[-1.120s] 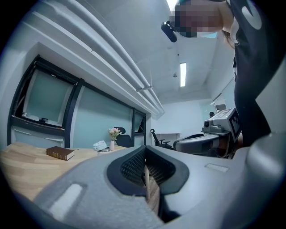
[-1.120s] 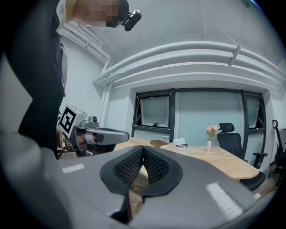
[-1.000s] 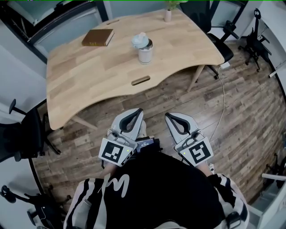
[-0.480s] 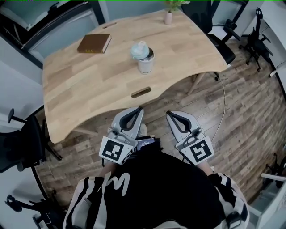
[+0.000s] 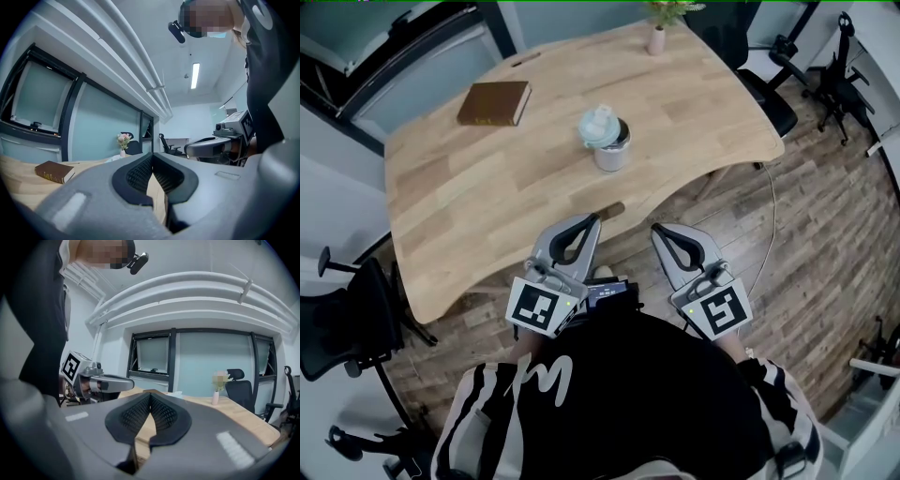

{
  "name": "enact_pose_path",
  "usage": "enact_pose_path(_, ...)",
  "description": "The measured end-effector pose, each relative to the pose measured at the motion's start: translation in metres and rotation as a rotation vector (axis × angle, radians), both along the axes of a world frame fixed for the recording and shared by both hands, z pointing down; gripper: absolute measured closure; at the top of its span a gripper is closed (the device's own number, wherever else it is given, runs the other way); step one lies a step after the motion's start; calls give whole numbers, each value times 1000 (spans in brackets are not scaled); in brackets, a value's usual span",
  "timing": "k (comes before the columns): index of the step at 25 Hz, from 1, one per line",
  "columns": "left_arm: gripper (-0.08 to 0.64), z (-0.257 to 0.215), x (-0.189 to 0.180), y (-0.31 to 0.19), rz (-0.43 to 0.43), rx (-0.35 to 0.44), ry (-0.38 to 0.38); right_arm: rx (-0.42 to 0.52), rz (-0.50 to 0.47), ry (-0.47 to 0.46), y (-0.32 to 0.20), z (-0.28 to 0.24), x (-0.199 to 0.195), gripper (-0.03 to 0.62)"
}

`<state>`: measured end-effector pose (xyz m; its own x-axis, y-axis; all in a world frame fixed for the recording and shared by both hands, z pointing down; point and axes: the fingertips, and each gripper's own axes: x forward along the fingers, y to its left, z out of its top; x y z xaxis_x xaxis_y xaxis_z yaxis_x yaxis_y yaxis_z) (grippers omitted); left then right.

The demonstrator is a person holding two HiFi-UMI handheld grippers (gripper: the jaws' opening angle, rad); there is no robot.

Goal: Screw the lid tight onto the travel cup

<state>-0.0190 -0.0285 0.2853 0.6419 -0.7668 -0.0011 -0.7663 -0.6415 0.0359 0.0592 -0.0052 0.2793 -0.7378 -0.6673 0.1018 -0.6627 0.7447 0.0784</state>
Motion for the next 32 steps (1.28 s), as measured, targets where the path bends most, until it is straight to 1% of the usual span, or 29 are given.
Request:
enact_pose_path(3,558,0,-7,-18,4,-4,-2,-5,10,-1,-17,-2,-6,592)
enact_pose_path(9,558,-6,-17,-45,20,18,1,3,27,1,-39,-5,-17,591)
enact_pose_path(16,558,-6,-24,-61,30,25,-4,6,43,6,-55,-7,-22,592)
enact_pose_path(22,558,-9,-32,-78,33,43,11,5,52,3,-70,-6,-29,592)
enact_pose_path(32,558,-6,-33,-103,62,50,19,-5,75,13,-92,-1,-32,592)
